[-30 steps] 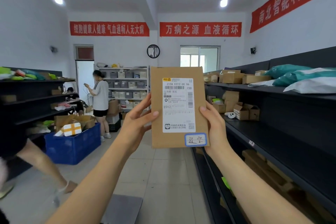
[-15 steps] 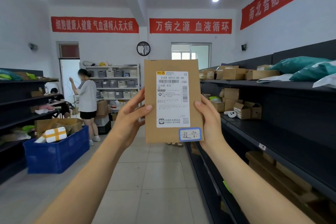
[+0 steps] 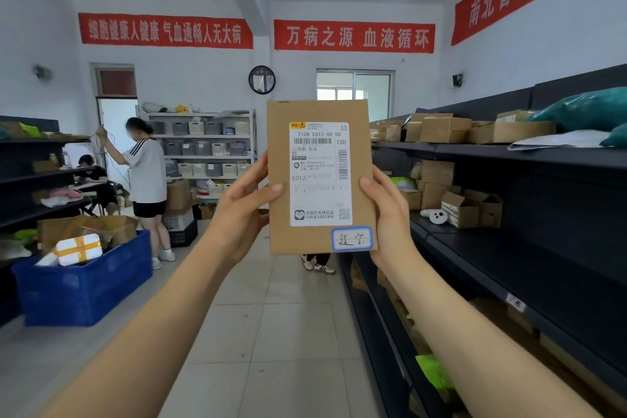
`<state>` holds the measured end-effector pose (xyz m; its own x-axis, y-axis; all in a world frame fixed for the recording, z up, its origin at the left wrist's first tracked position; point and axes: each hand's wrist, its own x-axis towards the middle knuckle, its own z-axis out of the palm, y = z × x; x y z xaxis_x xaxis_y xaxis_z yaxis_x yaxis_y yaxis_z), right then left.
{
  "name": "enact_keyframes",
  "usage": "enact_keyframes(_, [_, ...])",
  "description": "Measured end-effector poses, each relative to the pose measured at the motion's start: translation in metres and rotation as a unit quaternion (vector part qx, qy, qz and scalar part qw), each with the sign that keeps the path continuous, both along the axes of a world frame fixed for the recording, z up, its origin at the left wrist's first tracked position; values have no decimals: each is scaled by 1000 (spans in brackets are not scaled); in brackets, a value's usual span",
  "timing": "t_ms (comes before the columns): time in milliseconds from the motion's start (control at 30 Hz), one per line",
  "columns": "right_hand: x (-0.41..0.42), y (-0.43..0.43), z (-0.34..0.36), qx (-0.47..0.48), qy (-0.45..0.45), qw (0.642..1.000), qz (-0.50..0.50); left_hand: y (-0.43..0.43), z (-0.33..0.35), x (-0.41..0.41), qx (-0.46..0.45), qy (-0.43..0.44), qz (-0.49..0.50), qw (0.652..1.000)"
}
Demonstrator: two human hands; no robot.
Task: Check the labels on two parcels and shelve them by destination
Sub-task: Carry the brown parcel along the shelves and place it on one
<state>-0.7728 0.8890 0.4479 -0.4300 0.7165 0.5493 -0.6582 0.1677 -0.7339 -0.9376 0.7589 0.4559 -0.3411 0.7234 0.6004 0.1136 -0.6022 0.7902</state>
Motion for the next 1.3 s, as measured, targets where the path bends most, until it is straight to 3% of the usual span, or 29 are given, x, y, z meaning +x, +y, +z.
enact_keyframes(533, [-79, 167, -5, -2, 2, 999, 42, 155, -1, -71, -7, -16, 47, 999])
enact_keyframes(1100, [-261, 260, -15, -25, 4, 999, 30, 253, -6, -259, -26, 11, 18, 999])
enact_keyframes(1300, [-304, 310, -13, -23, -5, 999, 29, 303, -6, -300, -26, -23, 23, 999])
